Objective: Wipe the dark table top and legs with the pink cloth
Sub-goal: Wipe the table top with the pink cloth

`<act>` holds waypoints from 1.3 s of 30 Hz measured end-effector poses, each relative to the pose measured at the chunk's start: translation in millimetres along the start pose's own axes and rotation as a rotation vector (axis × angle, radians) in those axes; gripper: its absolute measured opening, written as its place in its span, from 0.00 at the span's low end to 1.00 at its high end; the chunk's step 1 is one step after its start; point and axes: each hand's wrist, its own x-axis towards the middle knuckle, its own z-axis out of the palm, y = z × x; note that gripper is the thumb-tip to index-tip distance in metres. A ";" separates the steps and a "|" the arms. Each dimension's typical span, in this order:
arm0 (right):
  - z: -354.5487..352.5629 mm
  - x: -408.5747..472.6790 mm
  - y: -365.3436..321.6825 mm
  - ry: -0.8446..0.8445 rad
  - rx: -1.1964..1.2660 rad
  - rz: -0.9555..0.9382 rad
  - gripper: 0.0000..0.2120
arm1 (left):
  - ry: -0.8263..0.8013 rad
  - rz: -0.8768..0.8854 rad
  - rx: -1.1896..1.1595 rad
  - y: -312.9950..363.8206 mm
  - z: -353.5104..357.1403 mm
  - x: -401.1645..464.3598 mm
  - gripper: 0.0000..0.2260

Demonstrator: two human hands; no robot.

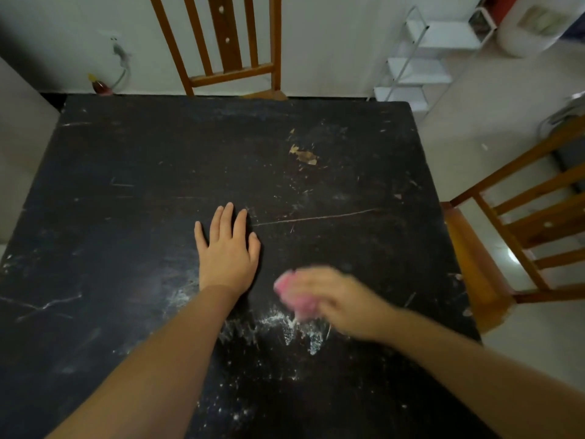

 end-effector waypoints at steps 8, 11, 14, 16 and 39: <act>-89.8 93.4 60.2 0.507 -0.446 0.221 0.13 | -0.009 0.000 -0.007 0.0 0.9 -0.4 0.22; -26.7 79.8 35.6 0.309 -0.389 -0.021 0.19 | -0.012 -0.007 -0.022 -1.0 0.8 0.5 0.22; 21.7 36.4 -2.4 0.007 -0.242 -0.081 0.17 | -0.008 -0.012 -0.065 -2.3 -0.2 0.4 0.22; 12.1 23.9 -7.4 -0.109 -0.119 -0.094 0.16 | -0.004 -0.007 -0.078 -2.4 -1.1 0.6 0.22; -145.5 -42.3 68.2 0.554 -0.273 0.361 0.18 | -0.095 0.273 -0.056 101.1 12.0 3.3 0.24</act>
